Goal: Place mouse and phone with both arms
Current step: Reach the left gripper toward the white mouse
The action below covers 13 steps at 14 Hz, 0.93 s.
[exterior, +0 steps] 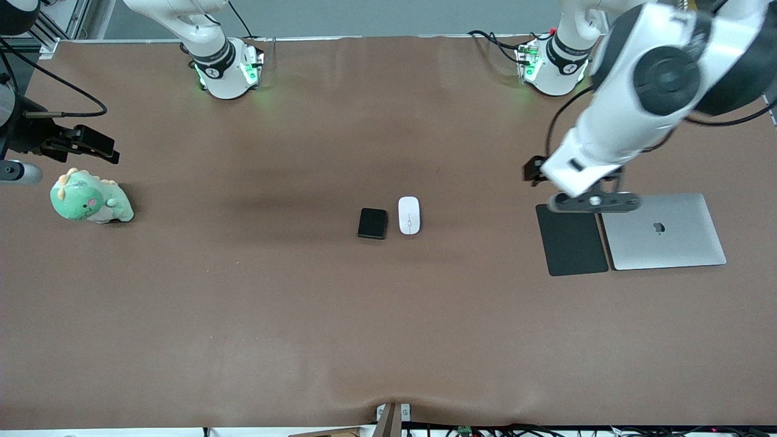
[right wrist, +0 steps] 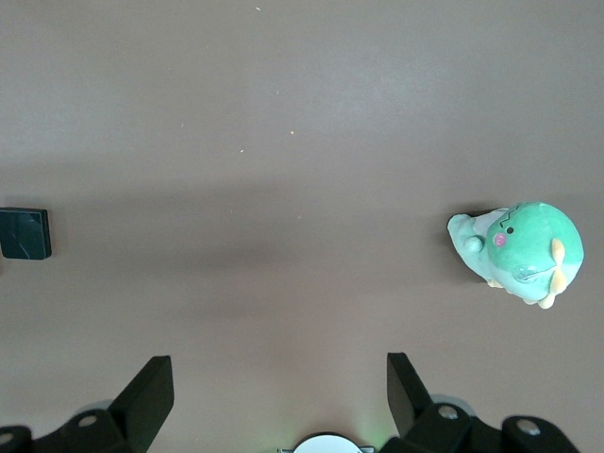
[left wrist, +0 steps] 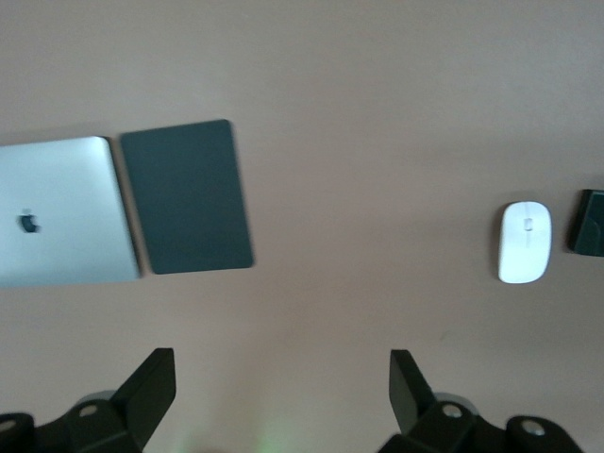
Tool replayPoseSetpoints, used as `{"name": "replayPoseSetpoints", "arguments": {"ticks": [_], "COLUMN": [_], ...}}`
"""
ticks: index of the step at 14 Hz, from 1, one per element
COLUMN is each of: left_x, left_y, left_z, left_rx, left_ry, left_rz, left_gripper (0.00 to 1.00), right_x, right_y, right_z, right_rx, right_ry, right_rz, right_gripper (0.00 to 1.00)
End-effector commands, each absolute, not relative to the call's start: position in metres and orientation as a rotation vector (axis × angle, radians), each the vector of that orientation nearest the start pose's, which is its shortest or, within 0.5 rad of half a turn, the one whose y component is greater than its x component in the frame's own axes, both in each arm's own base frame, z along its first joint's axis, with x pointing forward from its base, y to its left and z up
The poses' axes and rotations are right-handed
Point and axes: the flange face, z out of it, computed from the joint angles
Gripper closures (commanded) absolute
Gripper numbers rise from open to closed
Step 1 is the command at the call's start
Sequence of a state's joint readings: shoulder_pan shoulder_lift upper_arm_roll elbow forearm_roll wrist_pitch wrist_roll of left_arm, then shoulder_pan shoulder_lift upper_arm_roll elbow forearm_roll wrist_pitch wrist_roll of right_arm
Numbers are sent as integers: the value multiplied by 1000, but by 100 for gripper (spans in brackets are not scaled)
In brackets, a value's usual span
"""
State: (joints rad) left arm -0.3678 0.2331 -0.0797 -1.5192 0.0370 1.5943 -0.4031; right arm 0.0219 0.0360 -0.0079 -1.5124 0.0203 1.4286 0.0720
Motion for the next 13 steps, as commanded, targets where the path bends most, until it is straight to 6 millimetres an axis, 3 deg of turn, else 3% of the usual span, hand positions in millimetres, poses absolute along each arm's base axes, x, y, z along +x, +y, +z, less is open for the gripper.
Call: {"name": "replayPoseSetpoints", "arguments": {"ticks": [1, 5, 10, 13], "left_x": [560, 548, 541, 525], "left_y": [-304, -368, -419, -457], "left_z": [479, 429, 367, 334], "left_rx": [-3057, -3055, -3073, -3100], "left_ry": [29, -50, -57, 16], "left_rz": [221, 187, 148, 111], "left_gripper": [0, 0, 0, 0], "right_x": [548, 552, 563, 573], "right_y": [2, 4, 16, 26], "right_z": [623, 617, 595, 583], "right_rx": [-3110, -3111, -3109, -3082], "right_ry": [111, 104, 76, 63], "right_rz": [188, 195, 250, 249], "right_gripper": [0, 0, 0, 0]}}
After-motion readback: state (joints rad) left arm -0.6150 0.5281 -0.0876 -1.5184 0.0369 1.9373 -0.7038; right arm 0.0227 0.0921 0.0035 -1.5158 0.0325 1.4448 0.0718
